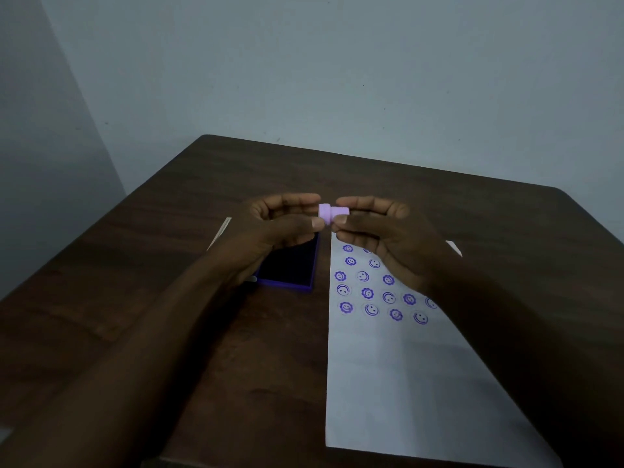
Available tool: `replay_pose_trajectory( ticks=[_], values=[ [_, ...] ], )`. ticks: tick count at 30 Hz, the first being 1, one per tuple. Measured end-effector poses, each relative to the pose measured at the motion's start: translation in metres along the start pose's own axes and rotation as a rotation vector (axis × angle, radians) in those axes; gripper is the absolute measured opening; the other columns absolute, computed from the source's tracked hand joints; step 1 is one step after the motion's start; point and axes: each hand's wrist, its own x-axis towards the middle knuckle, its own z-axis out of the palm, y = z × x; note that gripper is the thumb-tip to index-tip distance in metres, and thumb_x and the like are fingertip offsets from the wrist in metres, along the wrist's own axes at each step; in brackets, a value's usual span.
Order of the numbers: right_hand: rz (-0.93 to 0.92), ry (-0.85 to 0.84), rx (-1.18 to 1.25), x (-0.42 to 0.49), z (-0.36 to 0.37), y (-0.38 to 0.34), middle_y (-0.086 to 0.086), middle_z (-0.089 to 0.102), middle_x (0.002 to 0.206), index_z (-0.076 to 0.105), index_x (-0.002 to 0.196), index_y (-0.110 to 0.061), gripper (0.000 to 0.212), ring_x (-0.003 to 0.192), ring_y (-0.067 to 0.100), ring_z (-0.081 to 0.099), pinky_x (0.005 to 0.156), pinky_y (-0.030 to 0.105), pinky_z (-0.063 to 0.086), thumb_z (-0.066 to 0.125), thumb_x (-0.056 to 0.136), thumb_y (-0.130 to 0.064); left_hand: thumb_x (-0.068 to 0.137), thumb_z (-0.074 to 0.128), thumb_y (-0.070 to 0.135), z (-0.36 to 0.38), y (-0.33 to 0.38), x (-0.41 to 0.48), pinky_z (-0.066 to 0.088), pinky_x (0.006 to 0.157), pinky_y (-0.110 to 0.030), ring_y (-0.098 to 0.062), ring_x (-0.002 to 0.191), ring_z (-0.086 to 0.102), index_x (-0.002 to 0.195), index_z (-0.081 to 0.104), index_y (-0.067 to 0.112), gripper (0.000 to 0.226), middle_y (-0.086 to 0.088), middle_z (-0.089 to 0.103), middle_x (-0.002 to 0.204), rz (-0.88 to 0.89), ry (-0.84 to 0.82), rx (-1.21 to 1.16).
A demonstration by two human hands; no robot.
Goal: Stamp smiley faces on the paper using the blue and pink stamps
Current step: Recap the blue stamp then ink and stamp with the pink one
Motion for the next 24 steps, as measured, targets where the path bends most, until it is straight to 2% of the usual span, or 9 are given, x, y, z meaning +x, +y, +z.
replay_pose_trajectory(
  ticks=[3,6,8,9,12,14,16,19,24],
  values=[
    [0.001,-0.014,0.030,-0.001,0.003,0.002,0.011,0.078,0.100,0.077,0.096,-0.018,0.032,0.091,0.020,0.075,0.078,0.026,0.060,0.078,0.065,-0.014,0.061,0.091,0.018,0.000,0.000,0.000,0.059,0.073,-0.022,-0.017,0.096,0.076,0.098,0.081,0.024,0.040,-0.004,0.080,0.104,0.003,-0.003,0.007],
    [-0.039,-0.021,-0.018,0.000,0.004,0.003,0.010,0.077,0.103,0.077,0.098,-0.017,0.030,0.096,0.022,0.074,0.082,0.027,0.059,0.077,0.071,-0.006,0.052,0.088,0.026,0.001,0.000,0.001,0.059,0.073,-0.020,-0.015,0.093,0.077,0.093,0.082,0.024,0.042,-0.003,0.081,0.101,-0.001,0.009,-0.018],
    [-0.124,0.014,-0.103,0.001,0.003,0.004,0.006,0.078,0.103,0.075,0.100,-0.016,0.030,0.097,0.020,0.074,0.082,0.024,0.058,0.074,0.076,0.003,0.054,0.085,0.024,0.002,0.001,0.002,0.059,0.073,-0.019,-0.013,0.092,0.077,0.090,0.083,0.023,0.036,-0.002,0.081,0.099,-0.022,0.004,-0.050],
    [-0.157,0.028,-0.123,0.001,0.003,0.004,0.005,0.078,0.103,0.075,0.101,-0.016,0.030,0.096,0.019,0.074,0.082,0.024,0.058,0.074,0.077,0.002,0.056,0.083,0.022,0.002,0.002,0.002,0.059,0.072,-0.019,-0.012,0.091,0.076,0.089,0.083,0.023,0.033,-0.001,0.081,0.098,-0.033,0.003,-0.063],
    [-0.132,0.063,-0.135,0.005,0.003,-0.001,0.005,0.078,0.098,0.075,0.101,-0.020,0.026,0.088,0.016,0.073,0.083,0.028,0.058,0.079,0.076,-0.018,0.064,0.078,0.017,0.000,0.006,0.002,0.058,0.071,-0.018,-0.009,0.088,0.076,0.093,0.080,0.020,0.029,0.002,0.081,0.094,-0.042,0.046,-0.114],
    [-0.099,0.110,-0.321,0.008,0.004,-0.003,0.002,0.079,0.094,0.075,0.103,-0.020,0.025,0.083,0.011,0.072,0.078,0.025,0.059,0.079,0.079,-0.025,0.069,0.075,0.015,-0.004,0.010,0.002,0.058,0.070,-0.018,-0.008,0.086,0.076,0.098,0.077,0.018,0.029,0.002,0.081,0.094,-0.045,0.085,-0.160],
    [-0.125,0.125,-0.633,0.011,0.009,-0.003,-0.005,0.078,0.087,0.076,0.102,-0.023,0.025,0.076,0.000,0.070,0.068,0.014,0.055,0.080,0.078,-0.030,0.078,0.072,0.015,-0.009,0.013,0.003,0.058,0.069,-0.018,-0.009,0.083,0.076,0.103,0.075,0.017,0.025,0.000,0.081,0.094,-0.057,0.113,-0.199],
    [-0.181,0.063,-0.900,0.014,0.025,0.003,-0.018,0.071,0.069,0.076,0.094,-0.026,0.020,0.057,-0.015,0.060,0.053,0.000,0.040,0.083,0.075,-0.030,0.090,0.066,0.013,-0.013,0.015,0.004,0.059,0.070,-0.020,-0.009,0.080,0.075,0.106,0.074,0.016,0.018,-0.002,0.079,0.096,-0.049,0.147,-0.241],
    [-0.301,-0.064,-1.150,0.017,0.044,0.010,-0.017,0.064,0.063,0.079,0.093,-0.018,0.016,0.058,-0.014,0.057,0.059,0.000,0.040,0.079,0.079,-0.026,0.094,0.062,0.017,-0.013,0.017,0.003,0.059,0.072,-0.021,-0.008,0.081,0.074,0.109,0.072,0.017,0.018,-0.004,0.076,0.103,-0.047,0.168,-0.294]
  ],
)
